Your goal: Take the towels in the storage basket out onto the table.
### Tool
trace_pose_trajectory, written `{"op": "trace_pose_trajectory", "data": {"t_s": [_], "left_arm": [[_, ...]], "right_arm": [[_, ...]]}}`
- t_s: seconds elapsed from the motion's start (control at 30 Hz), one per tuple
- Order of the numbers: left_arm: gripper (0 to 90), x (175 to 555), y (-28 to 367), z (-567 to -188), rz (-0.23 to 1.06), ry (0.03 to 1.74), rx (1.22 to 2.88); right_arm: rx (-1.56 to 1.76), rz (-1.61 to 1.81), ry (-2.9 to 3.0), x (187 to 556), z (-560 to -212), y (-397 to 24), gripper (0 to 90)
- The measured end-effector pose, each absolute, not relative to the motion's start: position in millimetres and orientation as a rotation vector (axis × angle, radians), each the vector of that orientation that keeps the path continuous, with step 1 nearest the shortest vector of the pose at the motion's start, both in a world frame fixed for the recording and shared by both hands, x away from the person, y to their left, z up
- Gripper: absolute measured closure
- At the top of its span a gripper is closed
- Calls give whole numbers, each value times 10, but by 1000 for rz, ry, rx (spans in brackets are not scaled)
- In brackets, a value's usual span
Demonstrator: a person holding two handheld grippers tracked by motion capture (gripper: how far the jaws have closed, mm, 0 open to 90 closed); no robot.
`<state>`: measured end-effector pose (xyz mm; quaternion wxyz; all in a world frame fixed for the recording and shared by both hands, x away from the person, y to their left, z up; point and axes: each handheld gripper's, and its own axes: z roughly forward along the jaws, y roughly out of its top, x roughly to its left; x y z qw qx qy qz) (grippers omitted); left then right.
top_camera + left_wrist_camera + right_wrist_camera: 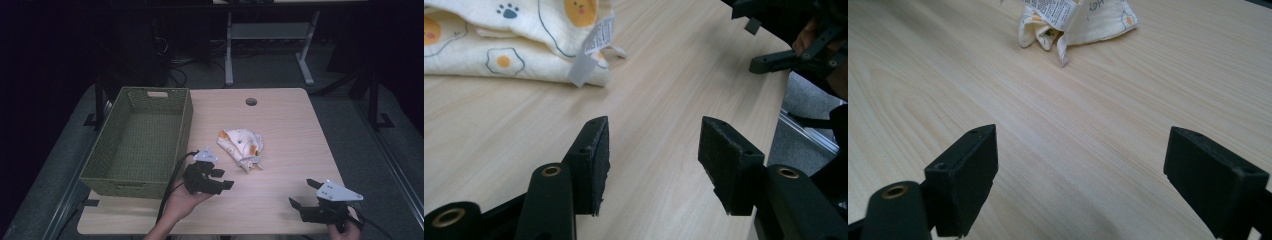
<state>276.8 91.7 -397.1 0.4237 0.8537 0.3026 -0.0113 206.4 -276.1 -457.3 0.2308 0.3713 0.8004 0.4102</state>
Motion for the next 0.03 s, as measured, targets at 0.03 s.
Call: {"op": "trace_pose_trajectory", "data": {"t_s": [0.03], "left_arm": [[458, 2768, 917, -3971, -28, 757, 2136]], "right_arm": [[1021, 1128, 2201, 2064, -4573, -2761, 138]]}}
